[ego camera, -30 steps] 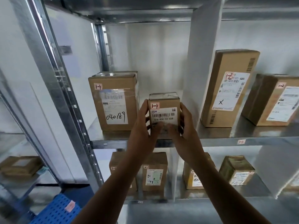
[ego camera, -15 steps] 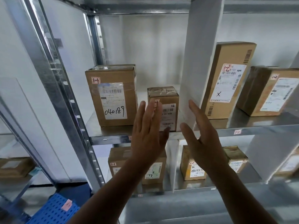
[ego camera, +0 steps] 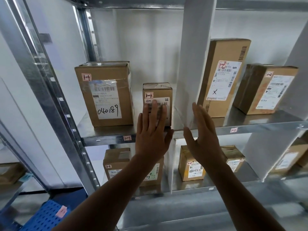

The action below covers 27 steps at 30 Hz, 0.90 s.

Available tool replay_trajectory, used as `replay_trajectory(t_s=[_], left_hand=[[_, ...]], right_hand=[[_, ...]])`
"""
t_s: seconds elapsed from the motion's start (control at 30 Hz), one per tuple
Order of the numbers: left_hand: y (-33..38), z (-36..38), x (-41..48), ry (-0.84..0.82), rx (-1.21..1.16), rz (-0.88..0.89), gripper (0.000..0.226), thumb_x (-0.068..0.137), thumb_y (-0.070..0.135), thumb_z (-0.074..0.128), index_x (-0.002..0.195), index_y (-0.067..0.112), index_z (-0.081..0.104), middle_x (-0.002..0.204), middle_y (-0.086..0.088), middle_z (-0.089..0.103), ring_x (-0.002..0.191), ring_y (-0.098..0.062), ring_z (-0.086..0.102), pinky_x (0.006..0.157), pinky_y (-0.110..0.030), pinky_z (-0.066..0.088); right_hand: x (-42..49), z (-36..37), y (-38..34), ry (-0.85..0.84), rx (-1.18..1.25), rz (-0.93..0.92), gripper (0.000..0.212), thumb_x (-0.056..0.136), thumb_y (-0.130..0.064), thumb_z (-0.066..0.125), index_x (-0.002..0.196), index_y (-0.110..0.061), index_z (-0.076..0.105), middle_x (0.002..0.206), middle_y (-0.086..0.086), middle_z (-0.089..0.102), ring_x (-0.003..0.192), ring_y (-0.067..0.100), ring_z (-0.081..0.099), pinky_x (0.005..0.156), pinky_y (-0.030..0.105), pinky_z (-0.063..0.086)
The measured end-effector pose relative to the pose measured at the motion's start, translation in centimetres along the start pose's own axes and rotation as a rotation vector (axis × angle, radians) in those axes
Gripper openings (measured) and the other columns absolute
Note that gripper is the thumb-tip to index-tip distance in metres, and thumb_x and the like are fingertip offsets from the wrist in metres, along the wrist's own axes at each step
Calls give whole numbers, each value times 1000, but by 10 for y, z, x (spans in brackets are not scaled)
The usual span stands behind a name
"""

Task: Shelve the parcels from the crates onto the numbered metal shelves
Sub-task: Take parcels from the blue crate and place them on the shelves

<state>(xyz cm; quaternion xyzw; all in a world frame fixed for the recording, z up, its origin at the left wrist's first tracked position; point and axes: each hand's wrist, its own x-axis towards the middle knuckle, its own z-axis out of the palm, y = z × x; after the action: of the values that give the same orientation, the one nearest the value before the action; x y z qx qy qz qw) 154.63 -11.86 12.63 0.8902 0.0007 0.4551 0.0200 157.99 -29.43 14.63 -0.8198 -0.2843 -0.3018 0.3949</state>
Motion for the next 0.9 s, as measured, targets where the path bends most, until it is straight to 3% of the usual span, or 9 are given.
replay_trajectory(t_s=[0.17, 0.3, 0.43, 0.6, 0.73, 0.9], left_hand=[[1, 7, -7, -37, 29, -26, 87, 98, 61, 54, 163, 15, 20, 170, -19, 11, 157, -42, 7, 128, -52, 4], [3, 8, -5, -70, 56, -52, 84, 98, 64, 51, 163, 15, 26, 171, -16, 10, 158, -40, 4, 127, -49, 0], [4, 7, -5, -124, 80, -62, 86, 98, 69, 44, 163, 18, 24, 172, -13, 3, 159, -37, 1, 127, -48, -1], [4, 8, -6, -175, 97, -86, 89, 96, 75, 37, 164, 20, 21, 173, -10, -1, 159, -33, -4, 126, -46, -2], [2, 10, -7, -170, 104, -86, 89, 96, 76, 34, 164, 19, 23, 173, -10, 0, 159, -31, -3, 125, -41, -8], [-1, 16, -10, -206, 103, -78, 91, 95, 77, 38, 163, 17, 26, 173, -8, 4, 159, -30, 2, 127, -50, 11]], right_hand=[[-12, 6, 9, -27, -3, 27, 76, 98, -42, 58, 163, -20, 24, 168, -7, 26, 155, 19, 29, 123, 37, 24], [-15, 11, 15, -83, -51, 112, 81, 97, -52, 53, 165, -21, 22, 171, -1, 27, 155, 27, 32, 123, 36, 18], [-17, 13, 22, -172, -87, 115, 81, 96, -52, 50, 165, -20, 22, 171, -1, 28, 158, 26, 26, 126, 33, -3], [-18, 14, 26, -198, -97, 113, 78, 97, -51, 53, 162, -15, 31, 167, 4, 37, 156, 29, 32, 129, 42, 4], [-20, 14, 31, -200, -123, 108, 68, 99, -36, 67, 156, -9, 41, 160, 10, 46, 153, 31, 36, 129, 40, 5], [-23, 12, 35, -182, -152, 51, 56, 94, -26, 76, 140, 1, 58, 149, 18, 57, 146, 37, 46, 127, 57, 24]])
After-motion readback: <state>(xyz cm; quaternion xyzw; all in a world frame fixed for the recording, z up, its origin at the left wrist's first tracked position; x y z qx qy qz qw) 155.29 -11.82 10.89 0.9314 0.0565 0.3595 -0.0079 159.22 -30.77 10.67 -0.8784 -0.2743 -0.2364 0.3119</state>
